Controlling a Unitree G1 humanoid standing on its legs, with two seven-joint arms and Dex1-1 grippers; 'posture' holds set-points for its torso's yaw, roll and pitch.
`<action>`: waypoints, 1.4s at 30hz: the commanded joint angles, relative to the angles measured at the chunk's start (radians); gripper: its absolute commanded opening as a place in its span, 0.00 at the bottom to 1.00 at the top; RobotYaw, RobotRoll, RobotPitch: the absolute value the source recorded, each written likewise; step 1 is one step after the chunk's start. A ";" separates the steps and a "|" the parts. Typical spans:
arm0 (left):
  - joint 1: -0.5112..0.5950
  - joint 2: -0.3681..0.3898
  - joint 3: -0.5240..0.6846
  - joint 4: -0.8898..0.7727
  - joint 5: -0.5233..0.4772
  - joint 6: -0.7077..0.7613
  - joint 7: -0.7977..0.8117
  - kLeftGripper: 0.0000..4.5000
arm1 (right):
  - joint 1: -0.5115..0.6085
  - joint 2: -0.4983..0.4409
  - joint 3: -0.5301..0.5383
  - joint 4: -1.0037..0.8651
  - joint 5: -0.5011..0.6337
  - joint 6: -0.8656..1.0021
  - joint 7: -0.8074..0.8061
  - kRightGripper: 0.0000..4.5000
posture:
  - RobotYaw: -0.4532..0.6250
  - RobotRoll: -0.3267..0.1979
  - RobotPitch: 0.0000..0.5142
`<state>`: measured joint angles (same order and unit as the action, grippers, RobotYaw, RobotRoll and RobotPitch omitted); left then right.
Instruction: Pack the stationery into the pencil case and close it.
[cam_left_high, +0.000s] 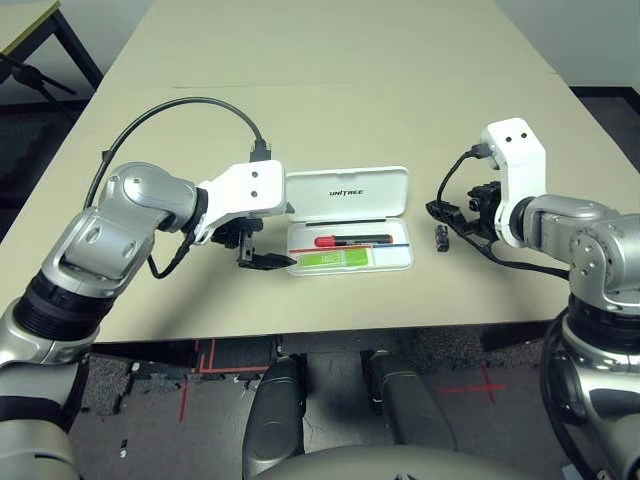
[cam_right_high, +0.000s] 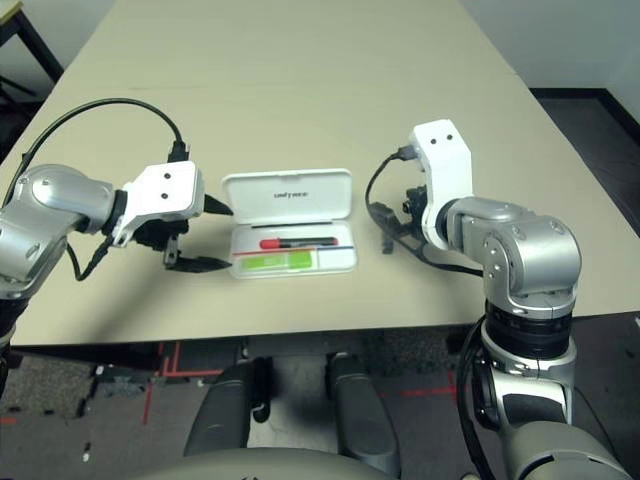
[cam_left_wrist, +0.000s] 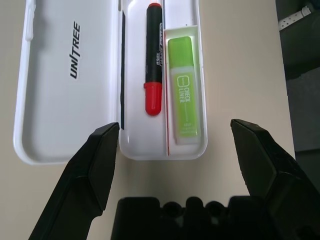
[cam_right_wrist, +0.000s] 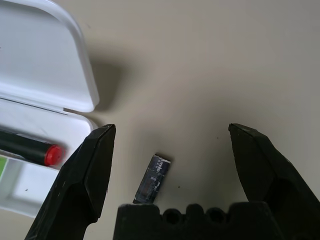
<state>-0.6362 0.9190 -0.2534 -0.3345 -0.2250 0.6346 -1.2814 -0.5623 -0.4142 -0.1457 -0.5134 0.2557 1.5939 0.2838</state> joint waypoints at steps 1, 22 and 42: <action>-0.006 0.008 0.007 -0.016 -0.018 -0.004 -0.010 1.00 | 0.030 0.012 -0.039 -0.034 0.032 0.021 -0.058 1.00 | 0.28 0.62 0.48; -0.043 -0.020 0.122 -0.048 -0.203 0.105 0.037 1.00 | 0.122 0.064 -0.083 -0.062 0.401 0.021 -0.403 1.00 | 0.30 0.62 0.51; -0.043 -0.011 0.110 -0.064 -0.211 0.116 0.067 1.00 | 0.162 0.089 -0.065 0.050 0.663 0.021 -0.685 1.00 | 0.32 0.62 0.49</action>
<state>-0.6767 0.8904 -0.1397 -0.3779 -0.4291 0.7458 -1.2153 -0.4354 -0.3365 -0.2228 -0.5085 0.9082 1.5867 -0.3936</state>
